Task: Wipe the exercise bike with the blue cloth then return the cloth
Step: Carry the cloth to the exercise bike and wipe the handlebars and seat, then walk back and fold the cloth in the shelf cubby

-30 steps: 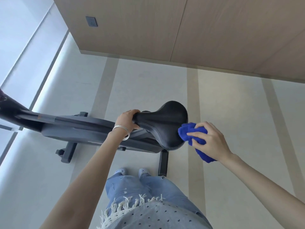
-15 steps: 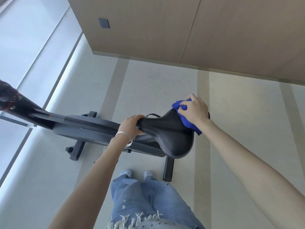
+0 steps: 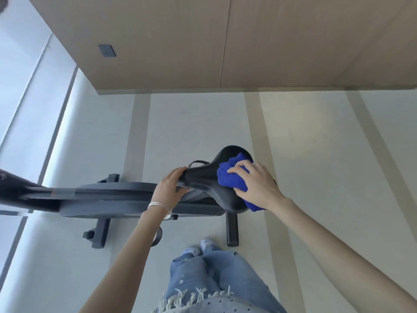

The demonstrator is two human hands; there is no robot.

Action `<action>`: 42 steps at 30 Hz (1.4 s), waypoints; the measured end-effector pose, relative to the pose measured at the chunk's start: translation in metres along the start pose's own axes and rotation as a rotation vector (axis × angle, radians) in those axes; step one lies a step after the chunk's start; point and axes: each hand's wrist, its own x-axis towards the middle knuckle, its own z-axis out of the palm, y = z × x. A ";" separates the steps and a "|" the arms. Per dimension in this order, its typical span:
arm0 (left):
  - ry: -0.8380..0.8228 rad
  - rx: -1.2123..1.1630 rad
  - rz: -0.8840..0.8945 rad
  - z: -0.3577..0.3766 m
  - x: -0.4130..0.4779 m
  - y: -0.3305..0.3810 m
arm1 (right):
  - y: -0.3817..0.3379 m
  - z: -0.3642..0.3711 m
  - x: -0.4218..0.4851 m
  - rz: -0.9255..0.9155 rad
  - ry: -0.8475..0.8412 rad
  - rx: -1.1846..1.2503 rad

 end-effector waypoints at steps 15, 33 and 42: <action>-0.126 0.359 0.810 0.021 -0.025 0.070 | -0.044 -0.018 -0.144 0.616 0.338 0.369; -0.333 0.848 1.187 0.181 -0.091 0.230 | -0.020 -0.026 -0.402 1.139 0.575 0.373; -0.398 1.002 1.377 0.289 -0.169 0.307 | 0.024 -0.035 -0.549 1.295 0.621 0.427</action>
